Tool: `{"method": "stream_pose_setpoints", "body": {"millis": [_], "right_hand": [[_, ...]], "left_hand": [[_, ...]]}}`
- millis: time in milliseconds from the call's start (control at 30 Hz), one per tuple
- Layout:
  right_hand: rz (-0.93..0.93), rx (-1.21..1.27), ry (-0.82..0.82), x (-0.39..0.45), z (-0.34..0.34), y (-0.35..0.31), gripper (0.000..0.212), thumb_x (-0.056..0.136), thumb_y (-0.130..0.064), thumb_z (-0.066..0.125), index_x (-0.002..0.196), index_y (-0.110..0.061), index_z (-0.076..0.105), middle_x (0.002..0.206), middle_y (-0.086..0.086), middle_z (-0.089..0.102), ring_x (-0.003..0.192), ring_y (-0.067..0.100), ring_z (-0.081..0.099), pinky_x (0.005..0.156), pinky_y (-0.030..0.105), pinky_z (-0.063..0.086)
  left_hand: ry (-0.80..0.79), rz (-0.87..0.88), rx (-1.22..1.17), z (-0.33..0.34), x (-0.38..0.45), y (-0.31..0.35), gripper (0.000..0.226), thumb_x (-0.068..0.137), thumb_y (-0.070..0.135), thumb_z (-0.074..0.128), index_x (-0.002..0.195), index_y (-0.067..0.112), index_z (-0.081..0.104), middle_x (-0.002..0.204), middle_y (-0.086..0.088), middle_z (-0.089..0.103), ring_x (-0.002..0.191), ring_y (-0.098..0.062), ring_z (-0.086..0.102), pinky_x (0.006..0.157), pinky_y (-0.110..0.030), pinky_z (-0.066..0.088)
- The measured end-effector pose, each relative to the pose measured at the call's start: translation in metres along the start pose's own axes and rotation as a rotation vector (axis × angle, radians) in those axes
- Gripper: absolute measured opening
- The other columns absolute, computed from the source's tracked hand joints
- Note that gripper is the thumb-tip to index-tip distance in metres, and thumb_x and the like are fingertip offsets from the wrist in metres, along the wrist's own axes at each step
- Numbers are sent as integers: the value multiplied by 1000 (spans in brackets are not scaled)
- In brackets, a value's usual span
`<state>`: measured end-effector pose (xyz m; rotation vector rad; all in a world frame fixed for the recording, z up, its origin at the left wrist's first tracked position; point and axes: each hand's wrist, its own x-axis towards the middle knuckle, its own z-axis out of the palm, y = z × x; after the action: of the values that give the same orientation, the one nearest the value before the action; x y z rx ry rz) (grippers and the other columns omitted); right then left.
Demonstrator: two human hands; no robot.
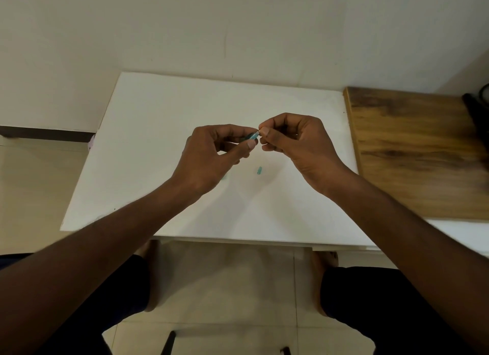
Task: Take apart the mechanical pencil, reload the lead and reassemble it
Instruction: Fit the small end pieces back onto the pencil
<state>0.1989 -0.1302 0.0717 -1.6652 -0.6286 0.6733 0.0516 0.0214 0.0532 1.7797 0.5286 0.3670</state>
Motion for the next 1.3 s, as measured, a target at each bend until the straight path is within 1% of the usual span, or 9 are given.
{"method": "stream_pose_setpoints", "body": {"millis": [133, 300, 433, 533, 667, 867, 1033, 1233, 1300], "right_hand": [[-3, 3, -11, 0, 2, -2, 9, 99, -11, 74, 103, -6, 79, 95, 11, 81, 88, 25, 78, 91, 42, 65], [5, 40, 14, 2, 7, -4, 9, 100, -16, 73, 99, -8, 78, 89, 7, 80, 85, 21, 77, 87, 39, 65], [18, 21, 15, 3, 11, -3, 9, 100, -16, 73, 98, -8, 78, 85, 4, 78, 81, 18, 76, 86, 39, 66], [25, 11, 19, 2, 12, -3, 9, 100, -15, 73, 98, -8, 78, 86, 4, 79, 82, 20, 77, 87, 42, 66], [8, 4, 19, 2, 11, -5, 7, 100, -12, 72, 99, -8, 78, 87, 2, 79, 83, 20, 78, 86, 41, 67], [22, -8, 15, 1, 13, -5, 10, 101, -15, 72, 99, -6, 77, 90, 8, 79, 84, 22, 78, 88, 44, 66], [28, 12, 3, 0, 12, -5, 9, 101, -13, 71, 100, -6, 77, 89, 7, 79, 85, 23, 78, 90, 45, 66], [17, -12, -9, 0, 11, -6, 8, 101, -10, 70, 98, -6, 77, 92, 8, 79, 85, 23, 78, 89, 46, 66], [5, -41, -17, 1, 9, -6, 8, 100, -13, 72, 98, -6, 76, 92, 9, 79, 86, 25, 79, 88, 45, 66]], "left_hand": [[-9, 14, -22, -4, 3, 4, 22, 100, 27, 79, 122, 24, 83, 100, 6, 86, 92, -14, 82, 82, -30, 68], [2, 17, 1, -6, 4, 7, 22, 101, 24, 78, 122, 23, 83, 102, 7, 86, 91, -15, 82, 84, -33, 69], [8, 2, 20, -5, 2, 5, 21, 100, 24, 79, 121, 24, 83, 100, 9, 85, 91, -13, 82, 85, -35, 69], [8, -4, 32, -6, 3, 5, 21, 99, 26, 80, 120, 26, 83, 98, 11, 85, 91, -12, 82, 85, -35, 69], [0, -3, 34, -7, 5, 6, 19, 99, 28, 80, 117, 32, 82, 96, 13, 85, 92, -11, 82, 86, -35, 69], [11, 3, 68, -7, 5, 4, 20, 98, 28, 81, 118, 30, 83, 99, 14, 84, 91, -11, 82, 87, -36, 69], [9, 7, 56, -7, 6, 4, 19, 98, 28, 81, 117, 28, 84, 98, 15, 84, 91, -9, 82, 87, -33, 68], [14, 16, 64, -8, 6, 2, 18, 97, 28, 81, 115, 30, 85, 97, 16, 84, 92, -8, 81, 89, -33, 67], [18, 33, 96, -8, 6, 1, 18, 97, 28, 82, 114, 30, 85, 95, 16, 84, 91, -6, 80, 89, -27, 65]]}}
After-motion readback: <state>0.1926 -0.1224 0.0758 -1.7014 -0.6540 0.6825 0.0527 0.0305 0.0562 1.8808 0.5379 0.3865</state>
